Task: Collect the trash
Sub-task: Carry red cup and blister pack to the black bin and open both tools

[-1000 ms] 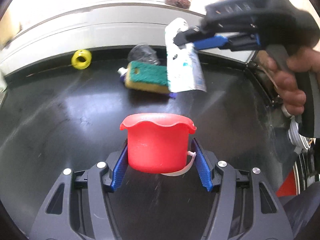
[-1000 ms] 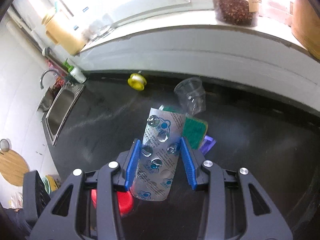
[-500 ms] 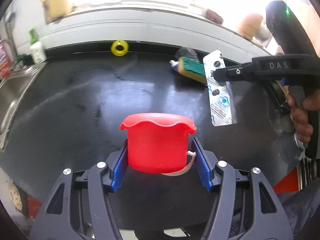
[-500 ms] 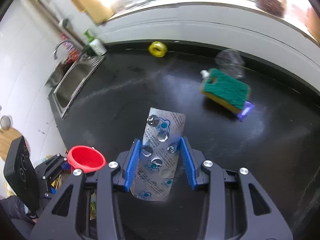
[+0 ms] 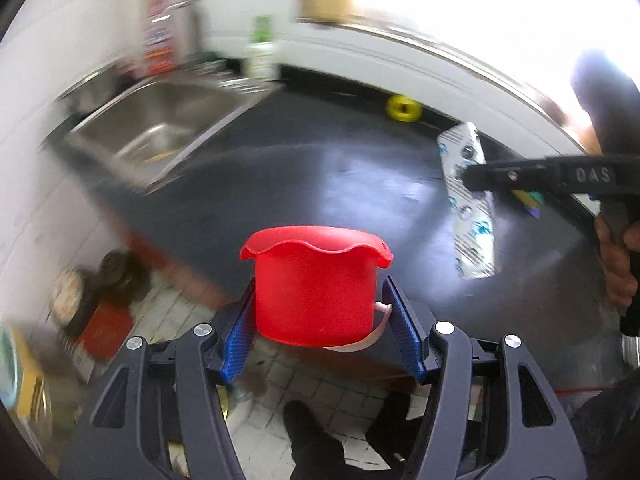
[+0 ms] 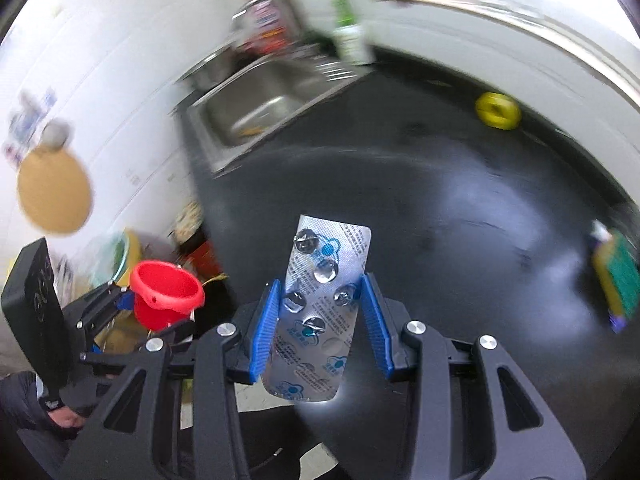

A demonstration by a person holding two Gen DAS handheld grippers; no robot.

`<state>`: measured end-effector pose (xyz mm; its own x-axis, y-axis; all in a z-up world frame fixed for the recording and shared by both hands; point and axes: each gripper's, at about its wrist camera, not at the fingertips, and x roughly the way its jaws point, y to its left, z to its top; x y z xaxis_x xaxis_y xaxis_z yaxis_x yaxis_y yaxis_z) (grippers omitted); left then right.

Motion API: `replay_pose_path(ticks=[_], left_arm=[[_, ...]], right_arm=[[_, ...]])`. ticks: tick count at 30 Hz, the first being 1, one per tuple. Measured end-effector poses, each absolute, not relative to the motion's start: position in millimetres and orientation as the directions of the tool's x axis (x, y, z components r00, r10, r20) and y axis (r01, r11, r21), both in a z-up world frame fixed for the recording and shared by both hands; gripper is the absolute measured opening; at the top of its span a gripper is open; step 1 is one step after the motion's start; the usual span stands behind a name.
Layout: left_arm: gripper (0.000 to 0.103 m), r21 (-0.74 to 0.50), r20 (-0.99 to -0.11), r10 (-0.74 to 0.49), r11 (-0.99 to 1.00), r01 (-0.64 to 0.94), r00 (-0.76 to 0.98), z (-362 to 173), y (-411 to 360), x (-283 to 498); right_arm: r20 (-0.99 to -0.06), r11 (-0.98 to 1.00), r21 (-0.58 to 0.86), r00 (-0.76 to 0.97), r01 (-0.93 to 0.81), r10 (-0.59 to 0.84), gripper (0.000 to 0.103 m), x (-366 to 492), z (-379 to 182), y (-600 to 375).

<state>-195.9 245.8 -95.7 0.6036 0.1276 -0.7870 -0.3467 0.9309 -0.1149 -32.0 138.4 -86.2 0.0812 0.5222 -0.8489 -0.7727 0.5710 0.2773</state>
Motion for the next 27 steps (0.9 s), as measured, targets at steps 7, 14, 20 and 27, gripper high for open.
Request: replay_pose_path(ticks=[7, 14, 20, 27], left_arm=[[0.059, -0.109, -0.813, 0.271, 0.799, -0.592, 0.516, -112, 321, -294], [0.059, -0.123, -0.855, 0.303, 0.669, -0.733, 0.420, -162, 378, -366], [0.059, -0.161, -0.874, 0.277, 0.612, -0.775, 0.400, -203, 402, -386], [0.060, -0.183, -0.889, 0.230, 0.614, -0.768, 0.396, -239, 419, -389]], right_arm=[[-0.858, 0.341, 0.305, -0.101, -0.889, 0.503, 0.042, -107, -109, 261], [-0.878, 0.179, 0.315, -0.215, -0.932, 0.428, 0.043, -178, -156, 359], [-0.909, 0.132, 0.305, -0.246, -0.943, 0.336, 0.044, -212, -213, 421], [-0.936, 0.105, 0.280, -0.247, -0.954, 0.252, 0.045, -226, -255, 453]])
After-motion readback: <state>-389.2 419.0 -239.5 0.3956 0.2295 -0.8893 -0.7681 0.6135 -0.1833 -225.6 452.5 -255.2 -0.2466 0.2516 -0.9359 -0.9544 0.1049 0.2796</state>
